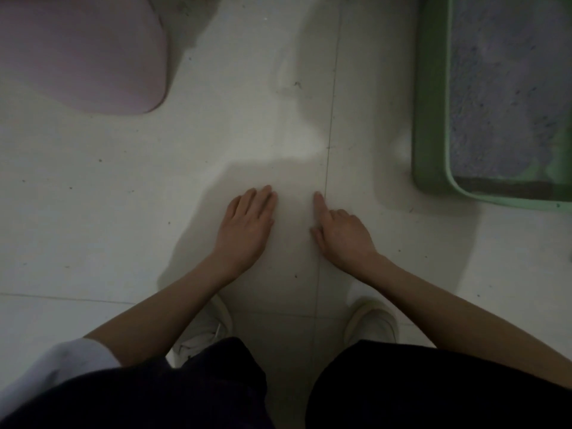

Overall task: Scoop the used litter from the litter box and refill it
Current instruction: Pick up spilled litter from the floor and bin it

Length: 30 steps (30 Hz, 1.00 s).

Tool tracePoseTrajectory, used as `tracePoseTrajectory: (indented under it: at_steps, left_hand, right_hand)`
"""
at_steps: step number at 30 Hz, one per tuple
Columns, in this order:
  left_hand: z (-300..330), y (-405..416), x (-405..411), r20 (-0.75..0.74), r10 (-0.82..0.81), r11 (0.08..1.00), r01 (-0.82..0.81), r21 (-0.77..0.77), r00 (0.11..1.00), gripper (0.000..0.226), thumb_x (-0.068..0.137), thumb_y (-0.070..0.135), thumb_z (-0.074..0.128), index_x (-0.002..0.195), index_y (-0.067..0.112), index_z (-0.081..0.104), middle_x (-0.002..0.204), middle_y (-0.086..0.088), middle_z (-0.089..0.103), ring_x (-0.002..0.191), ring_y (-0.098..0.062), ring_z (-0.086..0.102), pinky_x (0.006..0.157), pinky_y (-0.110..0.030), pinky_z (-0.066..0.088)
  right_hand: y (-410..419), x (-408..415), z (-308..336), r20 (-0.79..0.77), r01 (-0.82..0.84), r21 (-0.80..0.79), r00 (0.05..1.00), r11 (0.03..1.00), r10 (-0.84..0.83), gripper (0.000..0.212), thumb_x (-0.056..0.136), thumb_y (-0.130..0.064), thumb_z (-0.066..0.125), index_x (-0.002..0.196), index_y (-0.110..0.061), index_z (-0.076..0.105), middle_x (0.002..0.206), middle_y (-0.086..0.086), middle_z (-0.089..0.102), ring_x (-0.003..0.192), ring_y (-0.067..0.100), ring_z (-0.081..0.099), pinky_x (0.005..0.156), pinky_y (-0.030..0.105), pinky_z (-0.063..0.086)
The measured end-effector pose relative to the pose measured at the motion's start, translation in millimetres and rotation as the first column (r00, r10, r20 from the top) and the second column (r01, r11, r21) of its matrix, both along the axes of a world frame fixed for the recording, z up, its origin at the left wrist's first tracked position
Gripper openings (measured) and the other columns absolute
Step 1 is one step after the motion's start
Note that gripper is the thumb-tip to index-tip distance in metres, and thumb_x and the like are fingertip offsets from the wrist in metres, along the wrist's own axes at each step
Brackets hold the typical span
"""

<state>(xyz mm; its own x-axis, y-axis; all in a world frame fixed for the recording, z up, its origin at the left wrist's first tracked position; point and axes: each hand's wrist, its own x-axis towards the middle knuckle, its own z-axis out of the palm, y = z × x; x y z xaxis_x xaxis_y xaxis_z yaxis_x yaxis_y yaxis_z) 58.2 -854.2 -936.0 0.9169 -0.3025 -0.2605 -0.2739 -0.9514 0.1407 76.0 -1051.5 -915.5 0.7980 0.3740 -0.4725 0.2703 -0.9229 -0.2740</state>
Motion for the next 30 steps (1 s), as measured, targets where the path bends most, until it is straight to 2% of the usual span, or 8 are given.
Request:
tracePoseTrajectory:
  at_steps: [4, 8, 11, 14, 17, 19, 24, 30]
  left_hand:
    - [1, 2, 11, 0.042, 0.036, 0.998, -0.033, -0.061, 0.998, 0.037, 0.089, 0.02, 0.042, 0.118, 0.004, 0.059, 0.121, -0.013, 0.06, 0.105, -0.034, 0.058, 0.084, -0.036, 0.045]
    - [-4, 4, 0, 0.06, -0.008, 0.999, 0.011, -0.049, 0.998, 0.04, 0.081, 0.01, 0.055, 0.12, 0.003, 0.058, 0.129, -0.016, 0.055, 0.112, -0.036, 0.054, 0.091, -0.04, 0.044]
    - [2, 0, 6, 0.03, 0.029, 0.999, -0.028, -0.037, 0.999, 0.045, 0.082, 0.012, 0.05, 0.125, 0.003, 0.053, 0.124, -0.017, 0.057, 0.108, -0.036, 0.055, 0.088, -0.04, 0.044]
    - [5, -5, 29, 0.02, 0.086, 0.996, -0.085, -0.033, 0.996, 0.049, 0.088, 0.021, 0.038, 0.131, 0.0, 0.047, 0.123, -0.019, 0.056, 0.108, -0.036, 0.055, 0.087, -0.04, 0.045]
    - [0, -6, 44, -0.026, 0.055, 0.999, -0.055, 0.001, 0.998, 0.056, 0.093, 0.032, 0.024, 0.138, 0.002, 0.037, 0.143, -0.016, 0.04, 0.132, -0.034, 0.038, 0.105, -0.047, 0.033]
    - [-3, -8, 49, -0.069, 0.036, 0.999, -0.035, 0.011, 0.997, 0.06, 0.093, 0.036, 0.016, 0.143, 0.004, 0.029, 0.15, -0.012, 0.029, 0.139, -0.03, 0.027, 0.111, -0.047, 0.023]
    - [-6, -15, 58, -0.108, -0.006, 0.998, 0.013, 0.062, 0.994, 0.065, 0.091, 0.041, 0.0, 0.148, 0.012, 0.011, 0.157, -0.002, 0.008, 0.144, -0.021, 0.006, 0.115, -0.045, 0.002]
    - [-7, -16, 59, -0.127, 0.002, 0.999, 0.004, 0.047, 0.992, 0.068, 0.088, 0.045, -0.004, 0.148, 0.014, 0.006, 0.157, 0.0, 0.002, 0.144, -0.02, 0.0, 0.115, -0.044, -0.001]
  right_hand:
    - [3, 6, -1, 0.009, -0.036, -0.053, 0.999, 0.998, 0.037, 0.066, 0.099, -0.035, 0.03, 0.149, -0.011, -0.005, 0.123, 0.014, 0.056, 0.107, 0.031, 0.051, 0.087, 0.038, 0.042]
    - [6, 10, -2, -0.022, -0.056, -0.092, 0.998, 0.994, 0.054, 0.064, 0.1, -0.035, 0.027, 0.149, -0.011, -0.006, 0.124, 0.014, 0.056, 0.109, 0.032, 0.052, 0.085, 0.039, 0.044]
    - [6, 13, 0, -0.049, -0.026, -0.057, 0.999, 0.998, 0.023, 0.061, 0.1, -0.035, 0.027, 0.15, -0.014, -0.001, 0.12, 0.013, 0.058, 0.104, 0.032, 0.054, 0.08, 0.037, 0.044]
    - [3, 22, 1, -0.035, 0.118, 0.016, 0.992, 0.993, -0.117, 0.059, 0.1, -0.035, 0.028, 0.15, -0.018, 0.001, 0.111, 0.013, 0.061, 0.094, 0.032, 0.058, 0.074, 0.037, 0.046]
    - [-1, 36, -2, 0.03, 0.151, 0.004, 0.988, 0.989, -0.151, 0.064, 0.099, -0.037, 0.029, 0.15, -0.02, -0.006, 0.105, 0.016, 0.061, 0.089, 0.032, 0.057, 0.067, 0.037, 0.045]
    - [-1, 45, -5, 0.026, 0.157, -0.025, 0.987, 0.987, -0.156, 0.064, 0.099, -0.039, 0.028, 0.149, -0.021, -0.007, 0.104, 0.018, 0.062, 0.088, 0.032, 0.058, 0.064, 0.034, 0.041]
    - [4, 56, -8, 0.003, 0.138, -0.064, 0.99, 0.988, -0.138, 0.063, 0.099, -0.04, 0.027, 0.15, -0.02, -0.005, 0.1, 0.018, 0.066, 0.087, 0.032, 0.061, 0.063, 0.033, 0.038]
    - [4, 56, -10, 0.016, 0.114, -0.071, 0.993, 0.991, -0.113, 0.061, 0.1, -0.04, 0.025, 0.149, -0.025, -0.006, 0.101, 0.019, 0.066, 0.087, 0.032, 0.062, 0.064, 0.033, 0.039]
